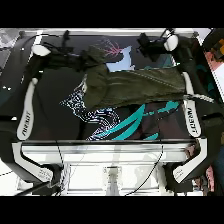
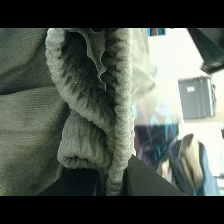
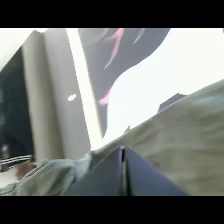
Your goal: Fold the clothes and pants, and hang the long-sleeved shirts on hangers.
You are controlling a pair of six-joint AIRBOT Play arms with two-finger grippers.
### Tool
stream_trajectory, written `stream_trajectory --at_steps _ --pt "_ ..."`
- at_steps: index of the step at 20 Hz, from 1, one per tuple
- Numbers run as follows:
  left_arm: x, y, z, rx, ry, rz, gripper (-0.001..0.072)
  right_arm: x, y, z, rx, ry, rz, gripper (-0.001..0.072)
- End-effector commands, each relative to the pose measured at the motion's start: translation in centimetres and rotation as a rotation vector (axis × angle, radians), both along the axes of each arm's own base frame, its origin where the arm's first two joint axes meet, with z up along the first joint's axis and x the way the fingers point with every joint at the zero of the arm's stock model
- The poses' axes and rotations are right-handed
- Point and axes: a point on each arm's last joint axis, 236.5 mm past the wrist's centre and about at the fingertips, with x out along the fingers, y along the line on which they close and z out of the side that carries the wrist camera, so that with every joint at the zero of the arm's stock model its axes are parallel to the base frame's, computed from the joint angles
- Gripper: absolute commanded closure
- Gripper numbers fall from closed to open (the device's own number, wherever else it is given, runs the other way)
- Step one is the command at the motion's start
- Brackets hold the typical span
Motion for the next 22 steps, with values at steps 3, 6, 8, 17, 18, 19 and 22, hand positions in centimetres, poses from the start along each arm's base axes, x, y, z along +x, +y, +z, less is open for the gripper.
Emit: stream_trajectory --at_steps 3,6,8,17,18,19,22 --pt "0.3 -10.0 -3.0 0.006 -0.059 0.051 0.0293 -1.2 -2.7 0.6 -0.102 0.005 0.056 0.0277" --pt "0.8 -11.2 -3.8 0.006 -0.073 0.077 0.0294 -1.7 -2.5 0.3 -0.116 0.017 0.085 0.0278" --pt "1.2 -10.5 -3.5 0.003 -0.077 0.089 0.0298 -2.0 -2.6 0.0 -0.143 0.019 0.114 0.0278" --pt "6.2 3.9 -4.2 0.066 -0.053 0.201 0.0659 -2.6 -9.0 -0.9 -0.164 0.07 0.116 0.0691" --pt "5.7 6.1 -5.3 0.112 -0.024 0.182 0.0659 -2.9 -9.5 -0.9 -0.162 0.071 0.146 0.0692" --pt "4.9 8.2 -6.6 0.159 0.015 0.16 0.066 -3.1 -9.9 -0.9 -0.155 0.071 0.167 0.0692" --pt "2.7 13.0 -9.5 0.235 0.122 0.122 0.066 -3.5 -10.5 -0.8 -0.132 0.067 0.203 0.0692"
